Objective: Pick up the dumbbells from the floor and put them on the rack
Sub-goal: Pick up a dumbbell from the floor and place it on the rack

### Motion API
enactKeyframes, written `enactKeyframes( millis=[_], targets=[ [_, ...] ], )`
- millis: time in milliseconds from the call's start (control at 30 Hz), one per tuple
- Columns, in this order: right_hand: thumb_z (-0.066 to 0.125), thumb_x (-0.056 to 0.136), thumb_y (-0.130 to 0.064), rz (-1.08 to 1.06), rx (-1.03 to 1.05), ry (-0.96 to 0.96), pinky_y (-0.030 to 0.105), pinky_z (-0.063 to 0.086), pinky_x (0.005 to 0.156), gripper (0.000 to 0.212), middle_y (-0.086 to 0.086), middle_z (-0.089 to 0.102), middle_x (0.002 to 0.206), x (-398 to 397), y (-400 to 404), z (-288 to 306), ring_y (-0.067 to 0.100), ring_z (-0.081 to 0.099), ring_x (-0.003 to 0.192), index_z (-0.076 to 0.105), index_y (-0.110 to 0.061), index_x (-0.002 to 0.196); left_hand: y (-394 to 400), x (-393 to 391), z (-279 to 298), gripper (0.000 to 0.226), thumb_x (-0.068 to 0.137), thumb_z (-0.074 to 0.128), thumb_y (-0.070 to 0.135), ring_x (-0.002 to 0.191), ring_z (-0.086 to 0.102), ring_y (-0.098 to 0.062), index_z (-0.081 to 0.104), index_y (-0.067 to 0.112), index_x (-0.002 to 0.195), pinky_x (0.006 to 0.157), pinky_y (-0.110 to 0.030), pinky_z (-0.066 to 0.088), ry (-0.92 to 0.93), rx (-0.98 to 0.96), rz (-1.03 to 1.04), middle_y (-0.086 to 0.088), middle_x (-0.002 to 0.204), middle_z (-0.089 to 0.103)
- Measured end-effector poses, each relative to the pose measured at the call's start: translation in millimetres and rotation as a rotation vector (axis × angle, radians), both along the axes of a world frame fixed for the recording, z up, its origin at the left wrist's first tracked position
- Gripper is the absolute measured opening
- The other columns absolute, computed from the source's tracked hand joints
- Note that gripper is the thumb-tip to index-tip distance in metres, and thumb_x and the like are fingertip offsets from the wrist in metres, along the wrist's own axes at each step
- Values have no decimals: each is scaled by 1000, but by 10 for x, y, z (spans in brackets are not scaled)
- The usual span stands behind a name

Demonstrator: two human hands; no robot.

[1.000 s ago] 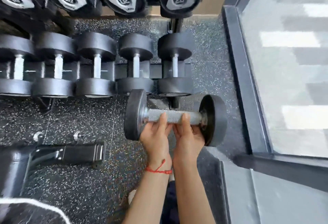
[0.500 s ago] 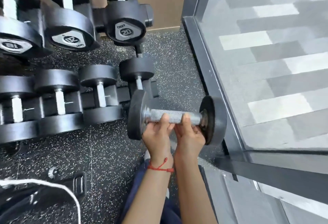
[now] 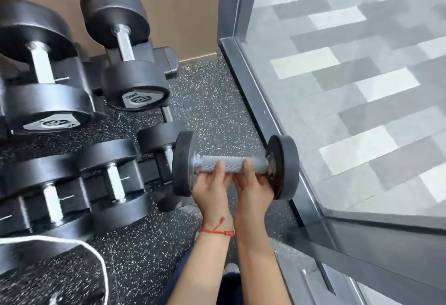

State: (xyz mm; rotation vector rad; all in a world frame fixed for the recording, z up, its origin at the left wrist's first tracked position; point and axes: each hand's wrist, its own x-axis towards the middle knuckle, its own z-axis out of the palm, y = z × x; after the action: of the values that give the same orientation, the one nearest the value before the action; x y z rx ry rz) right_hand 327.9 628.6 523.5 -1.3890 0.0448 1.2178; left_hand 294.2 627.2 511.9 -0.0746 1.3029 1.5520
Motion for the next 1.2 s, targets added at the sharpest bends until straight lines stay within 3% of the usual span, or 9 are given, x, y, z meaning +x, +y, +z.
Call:
enactKeyframes(
  millis=[133, 200, 433, 600, 733, 1000, 1200],
  targets=[
    [63, 84, -9, 13, -26, -31, 34, 55, 76, 31, 29, 62, 107, 9, 370, 45, 35, 63, 94, 57, 10, 108, 359, 2, 75, 7, 87, 56, 0, 80, 67, -21, 60, 1, 93, 62, -22, 57, -13, -17, 14, -14, 89, 66],
    [61, 84, -8, 20, -9, -24, 28, 57, 68, 31, 29, 62, 107, 19, 550, 73, 33, 64, 91, 56, 10, 109, 543, 8, 102, 6, 87, 55, 0, 80, 66, -23, 61, 1, 90, 61, -22, 57, -5, -20, 22, -15, 87, 66],
    [62, 84, -7, 76, 15, 24, 24, 57, 65, 29, 25, 64, 103, 168, 1260, 59, 31, 65, 88, 57, 10, 108, 1226, 161, 154, 7, 87, 57, 1, 72, 68, -14, 62, 6, 84, 61, -20, 56, 34, -26, 76, -10, 84, 67],
    [64, 82, -6, 206, 26, 15, 23, 55, 60, 5, 12, 68, 79, 406, 1833, 82, 19, 68, 70, 64, -5, 78, 1779, 396, 224, 9, 86, 58, 1, 65, 68, -12, 62, 5, 79, 57, -19, 55, 75, -52, 183, -7, 75, 67],
    [66, 81, -7, 265, 31, -8, 22, 54, 59, 13, 6, 64, 65, 605, 2307, 154, 16, 65, 63, 61, -7, 69, 2204, 600, 301, 5, 86, 58, 2, 77, 67, -20, 63, 3, 84, 60, -21, 56, 94, -50, 220, -14, 84, 68],
    [67, 81, -11, 316, 62, -6, 22, 54, 60, 11, 9, 60, 70, 829, 3009, 235, 19, 63, 68, 58, -8, 76, 2912, 829, 435, 7, 86, 58, 2, 90, 65, -33, 64, 6, 83, 64, -24, 58, 90, -28, 271, -15, 85, 67],
    [68, 80, -13, 348, 66, -7, 22, 55, 60, 13, 5, 65, 65, 802, 3474, 291, 17, 64, 66, 58, -9, 71, 3355, 805, 513, 7, 87, 57, 4, 89, 64, -30, 63, 6, 82, 65, -22, 57, 84, -28, 291, -13, 83, 67]
  ],
)
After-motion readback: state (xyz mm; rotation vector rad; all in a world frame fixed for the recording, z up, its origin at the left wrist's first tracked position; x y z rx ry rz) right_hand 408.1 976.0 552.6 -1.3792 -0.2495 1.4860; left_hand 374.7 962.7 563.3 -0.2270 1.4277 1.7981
